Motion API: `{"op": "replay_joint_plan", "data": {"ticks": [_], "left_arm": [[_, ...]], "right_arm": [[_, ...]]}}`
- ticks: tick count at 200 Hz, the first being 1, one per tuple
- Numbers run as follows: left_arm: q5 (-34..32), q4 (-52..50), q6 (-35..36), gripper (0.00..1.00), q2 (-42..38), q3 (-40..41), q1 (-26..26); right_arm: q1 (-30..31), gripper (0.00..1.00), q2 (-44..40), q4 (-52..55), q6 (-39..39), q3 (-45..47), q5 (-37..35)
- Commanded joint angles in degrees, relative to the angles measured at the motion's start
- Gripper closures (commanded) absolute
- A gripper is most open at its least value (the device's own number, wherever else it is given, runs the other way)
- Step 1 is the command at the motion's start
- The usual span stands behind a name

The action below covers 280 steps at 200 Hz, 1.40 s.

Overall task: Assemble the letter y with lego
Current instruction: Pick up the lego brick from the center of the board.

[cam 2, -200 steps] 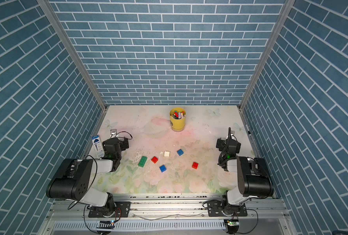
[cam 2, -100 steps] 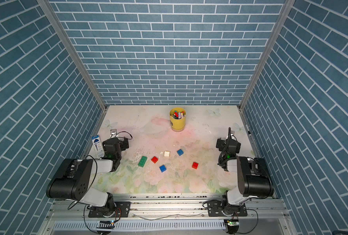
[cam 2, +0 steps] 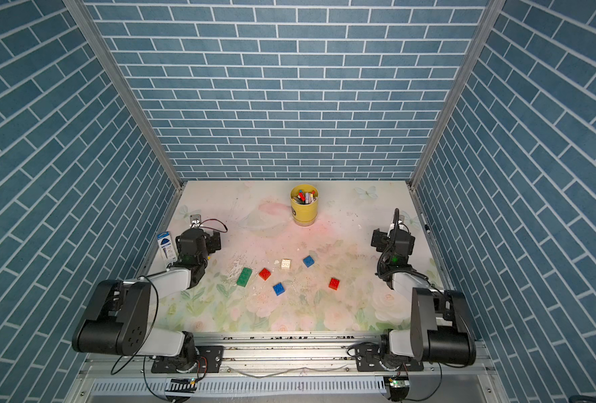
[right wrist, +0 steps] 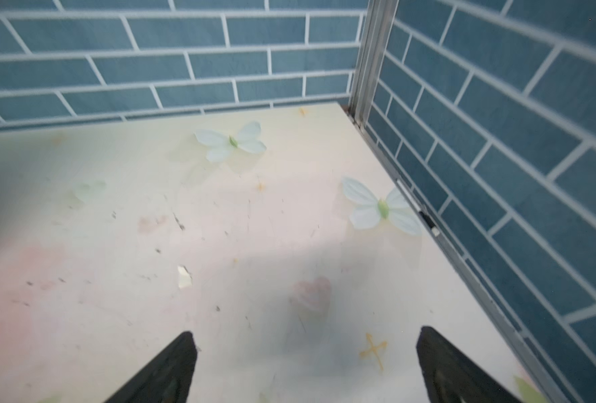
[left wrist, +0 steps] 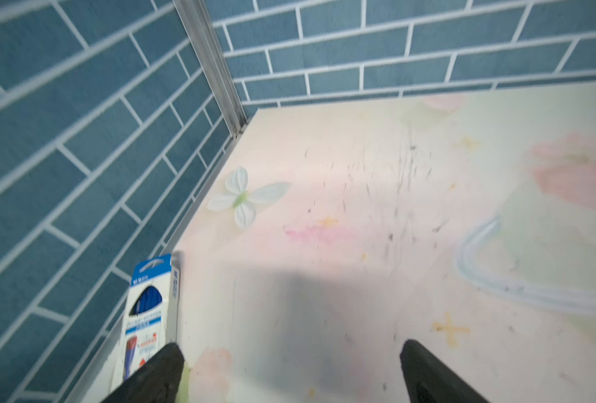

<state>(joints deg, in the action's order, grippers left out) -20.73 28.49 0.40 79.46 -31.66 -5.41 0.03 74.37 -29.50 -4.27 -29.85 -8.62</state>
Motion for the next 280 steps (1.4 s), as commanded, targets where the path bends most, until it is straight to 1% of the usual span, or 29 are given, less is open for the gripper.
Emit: {"op": "replay_joint_plan", "data": {"ticks": [1, 15, 27, 33, 43, 47, 55, 62, 67, 71, 76, 82, 93, 99, 114, 121, 130, 137, 149, 163, 169, 176, 183, 191, 225, 238, 258, 280], "left_arm": [[-0.78, -12.43, -2.70, 0.00, -5.43, -3.77, -0.30], [2.16, -15.49, -5.47, 0.01, -8.52, -4.49, -0.30], [4.95, -17.51, -9.68, 0.00, -11.37, -4.62, -0.30], [5.60, -18.93, -13.34, 0.00, -12.74, -4.71, -0.24], [5.24, -24.30, -21.40, 0.01, -14.69, -6.04, -0.22], [4.83, -27.33, -24.38, 0.00, -15.15, -6.82, -0.22], [4.45, -32.08, -29.34, 0.00, -15.47, -8.07, -0.09], [7.62, -33.98, -29.87, 0.00, -15.48, -8.79, 0.05], [10.37, -34.63, -29.56, 0.01, -15.30, -9.68, 0.05], [12.42, -35.01, -29.51, 0.01, -15.17, -9.81, 0.05], [15.01, -35.48, -29.66, 0.01, -15.14, -9.82, -0.03], [16.24, -36.79, -30.40, 0.01, -15.10, -10.02, -0.27], [17.59, -40.07, -31.66, 0.01, -15.19, -10.52, -0.63], [18.24, -41.32, -32.01, 0.01, -15.42, -10.48, -0.89], [20.68, -43.45, -31.95, 0.01, -16.17, -10.02, -2.34], [20.66, -44.89, -32.24, 0.01, -16.69, -10.00, -3.47], [20.16, -47.15, -32.75, 0.01, -17.13, -10.02, -5.33], [19.99, -48.51, -33.04, 0.01, -17.41, -9.92, -6.79], [20.26, -49.85, -33.23, 0.04, -17.63, -9.25, -9.62], [20.26, -51.40, -34.00, 0.11, -17.54, -8.70, -12.82], [20.17, -51.89, -34.71, 0.14, -17.30, -8.54, -14.05], [20.04, -52.45, -35.75, 0.14, -16.95, -8.56, -15.28], [20.67, -52.44, -36.21, 0.18, -16.70, -7.30, -16.41], [20.72, -52.65, -36.64, 0.18, -16.56, -6.73, -17.71], [20.26, -53.36, -37.98, 0.19, -17.47, -5.38, -21.63], [20.76, -52.40, -38.80, 0.19, -18.09, -4.31, -22.17], [20.79, -51.24, -40.68, 0.19, -18.62, -2.56, -22.81], [20.78, -50.49, -42.75, 0.18, -18.87, -1.06, -23.56]], "right_arm": [[0.84, 0.01, -3.11, 12.25, -2.29, -4.15, 5.92], [1.27, 0.01, -4.38, 15.61, -4.46, -5.86, 9.24], [1.46, 0.01, -6.59, 17.58, -8.17, -6.12, 10.65], [1.46, 0.01, -7.96, 18.54, -10.15, -6.21, 11.53], [1.38, 0.01, -10.31, 20.54, -13.64, -6.40, 13.42], [1.37, 0.01, -11.12, 22.07, -15.95, -6.70, 15.06], [1.42, 0.01, -12.56, 26.71, -20.05, -8.09, 15.78], [1.44, 0.01, -13.37, 31.55, -24.40, -9.40, 14.21], [1.31, 0.01, -13.55, 34.47, -27.74, -10.05, 11.35], [1.11, 0.01, -13.56, 35.44, -28.96, -10.14, 11.74], [0.54, 0.01, -13.26, 34.70, -28.26, -9.91, 15.80], [0.29, 0.03, -12.98, 33.97, -27.62, -9.65, 19.67], [0.38, 0.09, -12.93, 33.47, -28.19, -9.31, 23.41], [0.57, 0.12, -13.11, 33.86, -28.41, -9.31, 24.24], [2.07, 0.16, -13.28, 39.86, -27.56, -11.48, 22.70], [2.91, 0.18, -12.83, 43.71, -26.85, -13.16, 22.22], [4.43, 0.23, -11.94, 48.27, -25.67, -15.33, 21.50], [6.11, 0.25, -11.06, 51.68, -24.49, -16.97, 20.41], [9.10, 0.26, -9.34, 56.30, -23.22, -19.12, 17.79], [11.60, 0.30, -7.01, 59.90, -22.55, -20.53, 17.67], [12.64, 0.33, -5.94, 60.76, -22.48, -20.77, 17.68], [13.79, 0.37, -4.90, 61.55, -22.33, -21.06, 17.62], [15.18, 0.40, -3.80, 62.40, -21.89, -21.34, 17.50], [16.62, 0.42, -2.75, 63.32, -21.62, -21.77, 17.03], [23.48, 0.43, 0.33, 65.27, -20.78, -23.25, 16.18], [25.99, 0.45, 1.83, 65.62, -20.69, -23.89, 15.07], [29.28, 0.46, 5.01, 65.01, -21.19, -25.30, 15.98], [32.09, 0.46, 8.62, 65.77, -22.34, -27.36, 15.09]]}}
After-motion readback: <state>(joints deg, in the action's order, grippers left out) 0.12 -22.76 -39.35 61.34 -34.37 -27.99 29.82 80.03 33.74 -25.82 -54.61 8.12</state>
